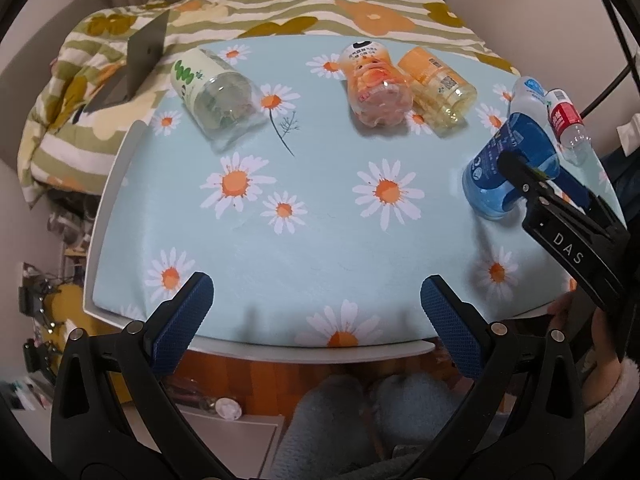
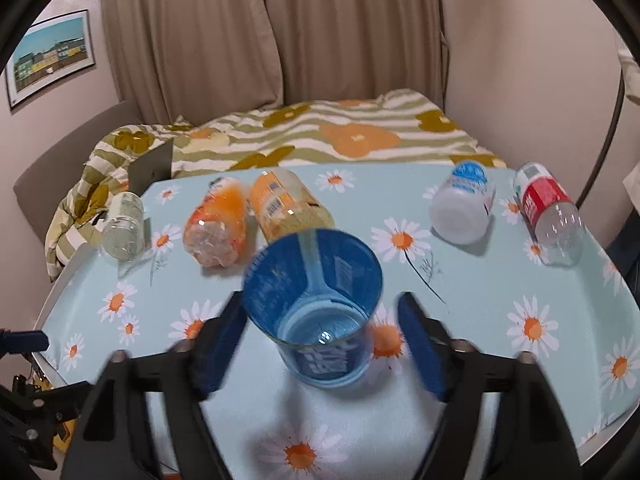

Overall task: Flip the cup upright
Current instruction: 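Lift the blue cup with the right gripper and rotate its rim upward, then set the blue cup down on its base and open the right gripper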

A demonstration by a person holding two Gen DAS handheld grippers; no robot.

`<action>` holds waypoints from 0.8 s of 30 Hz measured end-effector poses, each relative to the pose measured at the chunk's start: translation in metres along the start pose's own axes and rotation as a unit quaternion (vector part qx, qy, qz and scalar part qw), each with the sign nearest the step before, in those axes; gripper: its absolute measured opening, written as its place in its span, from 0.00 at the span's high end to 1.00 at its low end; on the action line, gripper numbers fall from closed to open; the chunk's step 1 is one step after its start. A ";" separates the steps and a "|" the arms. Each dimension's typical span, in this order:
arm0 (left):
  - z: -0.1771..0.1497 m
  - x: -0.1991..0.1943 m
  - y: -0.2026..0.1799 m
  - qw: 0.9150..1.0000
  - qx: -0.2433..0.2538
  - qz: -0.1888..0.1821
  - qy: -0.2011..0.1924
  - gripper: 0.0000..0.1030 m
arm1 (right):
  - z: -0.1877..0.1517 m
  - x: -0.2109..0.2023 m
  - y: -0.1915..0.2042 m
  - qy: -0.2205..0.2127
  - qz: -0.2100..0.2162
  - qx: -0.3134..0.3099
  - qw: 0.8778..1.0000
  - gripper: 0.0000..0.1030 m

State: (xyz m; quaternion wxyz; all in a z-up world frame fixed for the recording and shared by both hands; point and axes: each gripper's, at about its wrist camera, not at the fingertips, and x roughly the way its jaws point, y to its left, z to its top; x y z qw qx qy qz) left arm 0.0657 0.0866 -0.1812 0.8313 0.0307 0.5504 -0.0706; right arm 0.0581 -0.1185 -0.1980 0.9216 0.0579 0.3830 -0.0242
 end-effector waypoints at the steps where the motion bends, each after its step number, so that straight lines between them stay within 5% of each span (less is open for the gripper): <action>1: -0.001 -0.001 -0.001 1.000 0.000 0.001 -0.001 0.00 | 0.000 0.000 -0.003 0.001 0.003 0.005 1.000 0.17; 4: -0.002 -0.004 -0.002 1.000 -0.002 0.002 -0.003 0.00 | -0.001 -0.002 -0.008 -0.002 0.004 0.013 1.000 0.14; 6: -0.002 -0.006 -0.003 1.000 -0.005 0.003 -0.005 0.00 | 0.000 -0.004 -0.010 -0.006 0.007 0.013 1.000 0.00; 13: -0.001 -0.028 -0.009 1.000 -0.010 0.012 -0.024 0.00 | 0.013 -0.027 -0.013 -0.002 0.026 -0.002 1.000 0.00; 24: 0.016 -0.113 -0.034 0.994 0.002 0.027 -0.108 0.00 | 0.063 -0.130 -0.044 0.035 -0.001 -0.017 0.999 0.00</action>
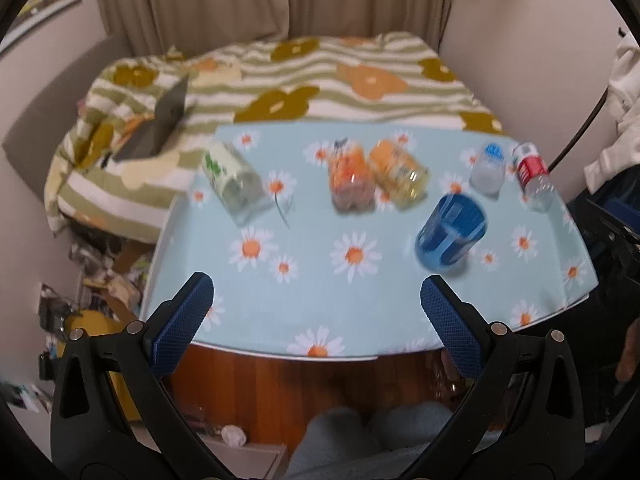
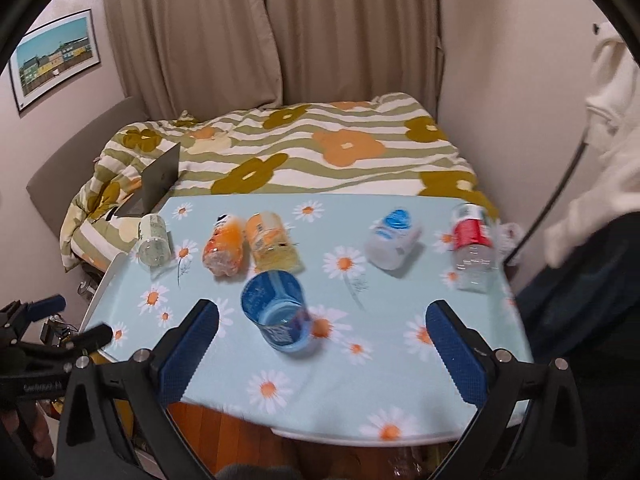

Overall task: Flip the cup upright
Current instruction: 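Set the blue cup down on its base and open the right gripper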

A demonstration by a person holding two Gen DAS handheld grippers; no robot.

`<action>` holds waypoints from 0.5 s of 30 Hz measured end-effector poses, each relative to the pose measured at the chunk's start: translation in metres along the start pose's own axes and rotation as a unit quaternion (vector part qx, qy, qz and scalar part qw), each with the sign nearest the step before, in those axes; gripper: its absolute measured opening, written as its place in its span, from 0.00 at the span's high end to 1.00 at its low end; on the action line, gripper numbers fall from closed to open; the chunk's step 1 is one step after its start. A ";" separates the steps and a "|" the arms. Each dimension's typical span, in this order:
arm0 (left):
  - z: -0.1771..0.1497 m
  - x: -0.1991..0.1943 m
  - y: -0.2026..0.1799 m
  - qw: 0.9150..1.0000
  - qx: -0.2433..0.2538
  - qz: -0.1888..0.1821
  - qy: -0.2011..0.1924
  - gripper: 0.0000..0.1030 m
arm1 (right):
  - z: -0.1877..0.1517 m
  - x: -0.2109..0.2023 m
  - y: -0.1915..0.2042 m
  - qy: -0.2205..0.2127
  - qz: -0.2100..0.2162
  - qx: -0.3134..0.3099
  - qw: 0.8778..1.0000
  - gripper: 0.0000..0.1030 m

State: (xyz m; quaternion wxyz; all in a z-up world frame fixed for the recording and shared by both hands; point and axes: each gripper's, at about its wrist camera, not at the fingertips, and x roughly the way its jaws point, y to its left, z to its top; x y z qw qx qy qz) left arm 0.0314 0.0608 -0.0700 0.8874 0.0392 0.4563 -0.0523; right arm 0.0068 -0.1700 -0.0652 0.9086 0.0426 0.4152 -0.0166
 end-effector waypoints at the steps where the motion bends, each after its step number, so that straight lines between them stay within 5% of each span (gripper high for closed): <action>1: 0.002 -0.005 -0.002 1.000 0.001 0.001 -0.006 0.00 | 0.002 -0.008 -0.006 0.003 -0.003 0.004 1.000 0.00; 15: -0.002 -0.043 -0.030 0.998 0.005 0.004 -0.061 0.00 | -0.007 -0.046 -0.045 -0.004 -0.055 0.023 0.998 0.00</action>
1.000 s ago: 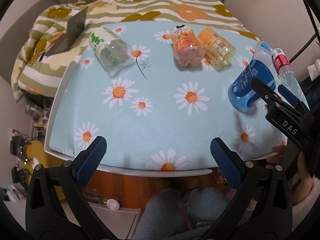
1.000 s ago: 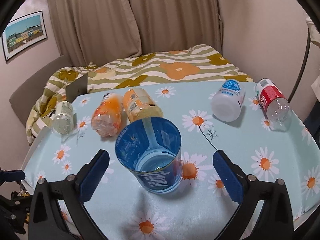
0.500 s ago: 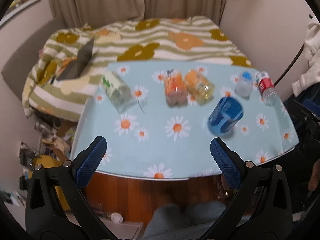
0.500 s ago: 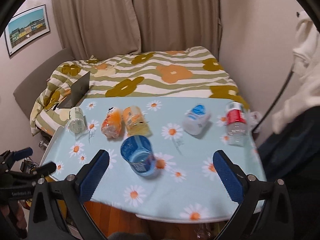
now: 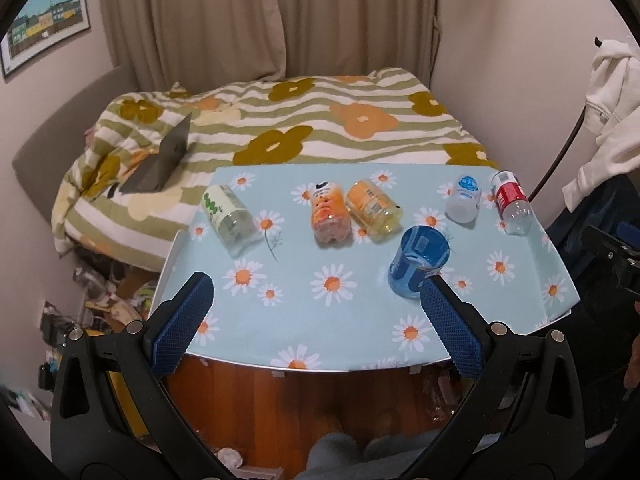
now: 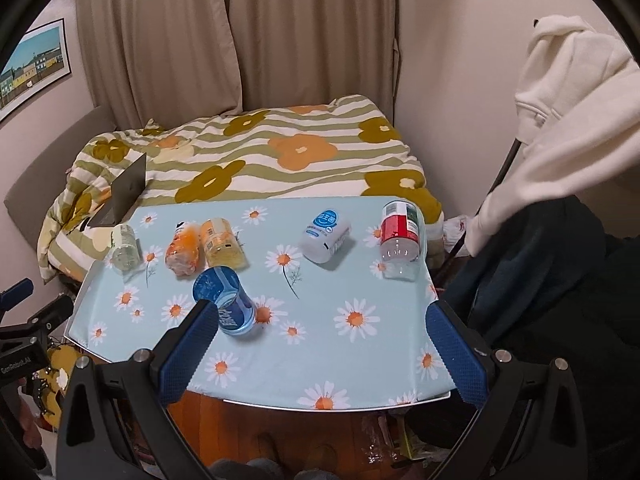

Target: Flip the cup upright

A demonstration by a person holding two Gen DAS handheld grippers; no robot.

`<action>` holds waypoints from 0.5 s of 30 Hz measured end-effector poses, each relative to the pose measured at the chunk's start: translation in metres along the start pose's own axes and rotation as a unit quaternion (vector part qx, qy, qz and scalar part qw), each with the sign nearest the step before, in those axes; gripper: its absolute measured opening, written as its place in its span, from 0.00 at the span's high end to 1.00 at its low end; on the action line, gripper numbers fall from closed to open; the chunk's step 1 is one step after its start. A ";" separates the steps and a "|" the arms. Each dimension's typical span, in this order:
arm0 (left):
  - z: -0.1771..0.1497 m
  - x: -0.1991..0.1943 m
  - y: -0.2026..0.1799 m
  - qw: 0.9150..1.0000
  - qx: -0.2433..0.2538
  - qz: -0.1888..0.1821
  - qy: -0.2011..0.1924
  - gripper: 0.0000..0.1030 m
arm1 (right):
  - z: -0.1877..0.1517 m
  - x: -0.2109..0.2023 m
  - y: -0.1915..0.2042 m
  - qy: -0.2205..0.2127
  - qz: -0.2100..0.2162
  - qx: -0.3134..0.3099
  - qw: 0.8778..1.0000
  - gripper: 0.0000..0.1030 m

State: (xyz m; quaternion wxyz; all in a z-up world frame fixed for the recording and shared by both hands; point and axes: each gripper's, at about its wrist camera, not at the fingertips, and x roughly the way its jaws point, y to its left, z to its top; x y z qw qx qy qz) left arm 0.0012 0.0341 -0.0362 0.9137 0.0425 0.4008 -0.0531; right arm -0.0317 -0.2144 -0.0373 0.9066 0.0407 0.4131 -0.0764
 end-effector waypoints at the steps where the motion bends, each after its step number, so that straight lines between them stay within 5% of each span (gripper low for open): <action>1: 0.000 -0.001 -0.001 1.000 0.001 0.000 -0.001 0.00 | -0.001 0.000 -0.001 0.000 0.000 0.002 1.000 0.00; 15: 0.000 -0.011 -0.009 1.000 0.004 0.000 -0.012 0.00 | -0.004 -0.006 -0.001 -0.004 -0.002 -0.002 1.000 0.00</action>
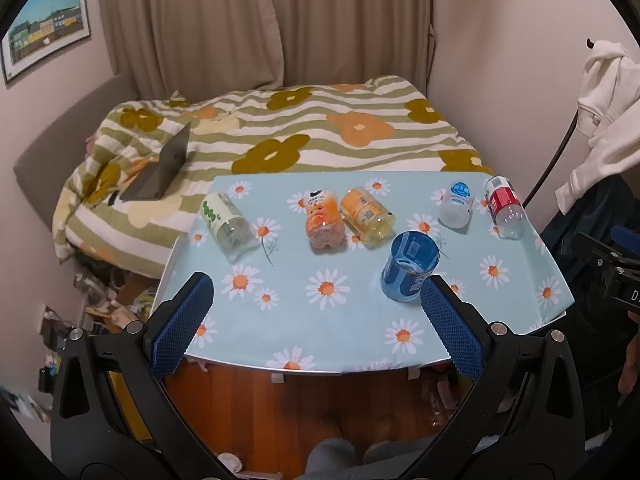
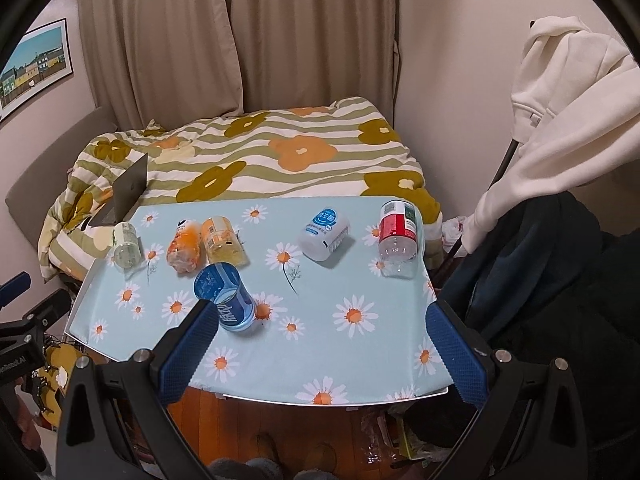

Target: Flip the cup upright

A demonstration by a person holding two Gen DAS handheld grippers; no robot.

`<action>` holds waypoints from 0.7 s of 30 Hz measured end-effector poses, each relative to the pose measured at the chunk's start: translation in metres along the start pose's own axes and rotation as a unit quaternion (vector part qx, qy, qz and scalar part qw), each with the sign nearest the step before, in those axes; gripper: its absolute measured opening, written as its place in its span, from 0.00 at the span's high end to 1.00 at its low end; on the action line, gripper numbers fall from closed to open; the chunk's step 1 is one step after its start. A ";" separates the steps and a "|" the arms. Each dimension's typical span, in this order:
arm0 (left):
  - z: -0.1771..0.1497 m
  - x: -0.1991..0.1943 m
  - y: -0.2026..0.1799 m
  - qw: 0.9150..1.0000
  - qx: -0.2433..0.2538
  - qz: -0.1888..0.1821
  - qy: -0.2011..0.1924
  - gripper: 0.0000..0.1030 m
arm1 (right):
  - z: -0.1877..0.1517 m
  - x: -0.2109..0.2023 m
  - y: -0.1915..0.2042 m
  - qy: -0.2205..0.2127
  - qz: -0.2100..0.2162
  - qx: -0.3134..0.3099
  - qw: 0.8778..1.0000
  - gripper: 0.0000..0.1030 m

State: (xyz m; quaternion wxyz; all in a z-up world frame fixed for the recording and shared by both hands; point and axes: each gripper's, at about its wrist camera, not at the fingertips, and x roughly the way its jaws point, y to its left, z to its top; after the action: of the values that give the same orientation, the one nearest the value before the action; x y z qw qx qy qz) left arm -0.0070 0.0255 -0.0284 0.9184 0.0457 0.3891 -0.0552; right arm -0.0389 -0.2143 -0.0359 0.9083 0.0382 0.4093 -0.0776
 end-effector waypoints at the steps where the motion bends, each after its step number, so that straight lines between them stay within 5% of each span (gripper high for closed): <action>1: 0.000 0.000 0.000 1.000 0.000 0.000 0.000 0.00 | 0.000 -0.001 0.001 -0.001 0.000 0.000 1.000 0.00; 21: 0.006 0.000 -0.002 1.000 0.001 0.000 -0.006 0.00 | 0.000 0.000 0.000 0.000 0.000 -0.001 1.000 0.00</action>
State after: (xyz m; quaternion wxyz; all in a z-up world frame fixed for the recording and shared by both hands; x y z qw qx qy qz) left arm -0.0029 0.0226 -0.0240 0.9206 0.0459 0.3837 -0.0558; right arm -0.0391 -0.2142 -0.0359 0.9085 0.0377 0.4091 -0.0771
